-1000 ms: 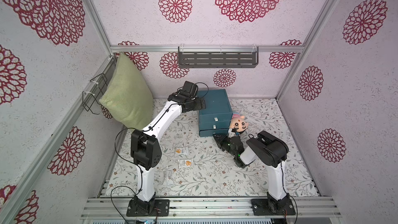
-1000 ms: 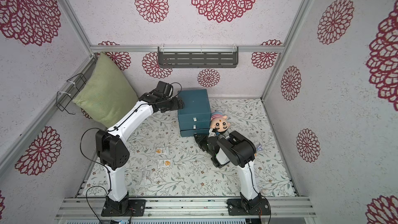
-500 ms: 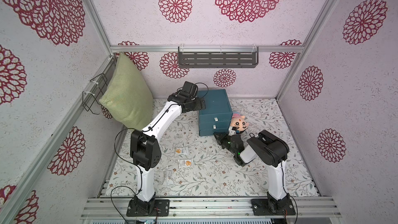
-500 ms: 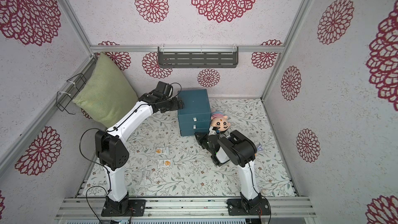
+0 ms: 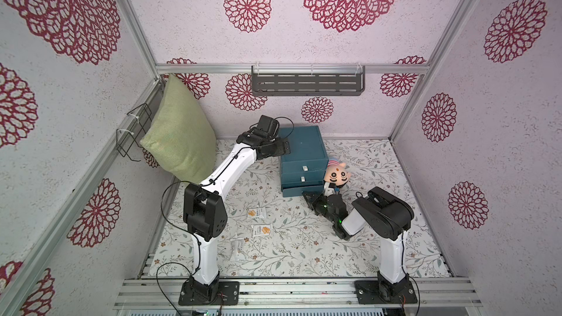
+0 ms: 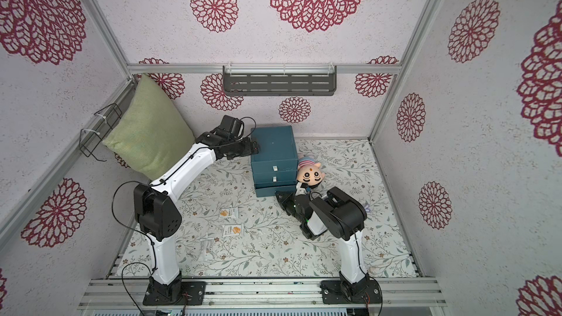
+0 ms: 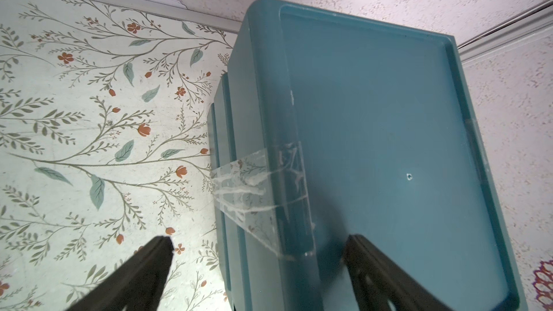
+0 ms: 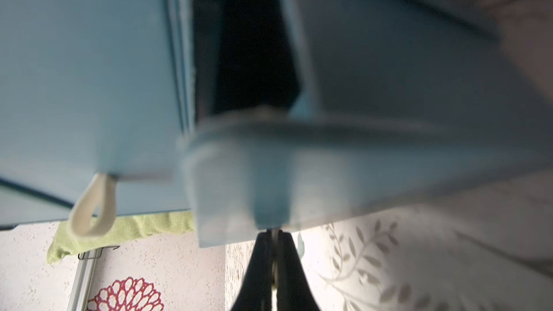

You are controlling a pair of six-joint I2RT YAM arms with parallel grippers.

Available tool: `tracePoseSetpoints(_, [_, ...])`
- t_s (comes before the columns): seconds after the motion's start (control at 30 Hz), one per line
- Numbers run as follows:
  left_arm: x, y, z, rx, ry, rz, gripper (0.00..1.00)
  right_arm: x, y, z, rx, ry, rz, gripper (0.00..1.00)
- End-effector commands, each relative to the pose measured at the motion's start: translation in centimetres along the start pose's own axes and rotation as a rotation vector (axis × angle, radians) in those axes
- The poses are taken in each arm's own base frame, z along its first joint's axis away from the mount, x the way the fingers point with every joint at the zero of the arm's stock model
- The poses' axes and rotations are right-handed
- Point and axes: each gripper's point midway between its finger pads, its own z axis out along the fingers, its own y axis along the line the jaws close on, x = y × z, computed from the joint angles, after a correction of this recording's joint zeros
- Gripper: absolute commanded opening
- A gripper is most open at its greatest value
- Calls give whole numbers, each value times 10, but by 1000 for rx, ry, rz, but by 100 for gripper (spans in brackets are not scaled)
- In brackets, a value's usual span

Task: Place the cookies into the drawer by color
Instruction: Open the drawer in the storage box.

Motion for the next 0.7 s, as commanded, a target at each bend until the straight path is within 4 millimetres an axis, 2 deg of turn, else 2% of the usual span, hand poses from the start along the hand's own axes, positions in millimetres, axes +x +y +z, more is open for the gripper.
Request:
tracePoseSetpoints(0.0, [43,33,15,-120,146,18,98,5,7,-13,-18,-8,-35,0])
tracePoseSetpoints(0.47, [49,37,22,-122,151,8,97,52,-7,-56,24,69,-118,0])
tracePoseSetpoints(0.67, [50,37,23,-123,151,3,97,61,-14,-73,43,79,-139,0])
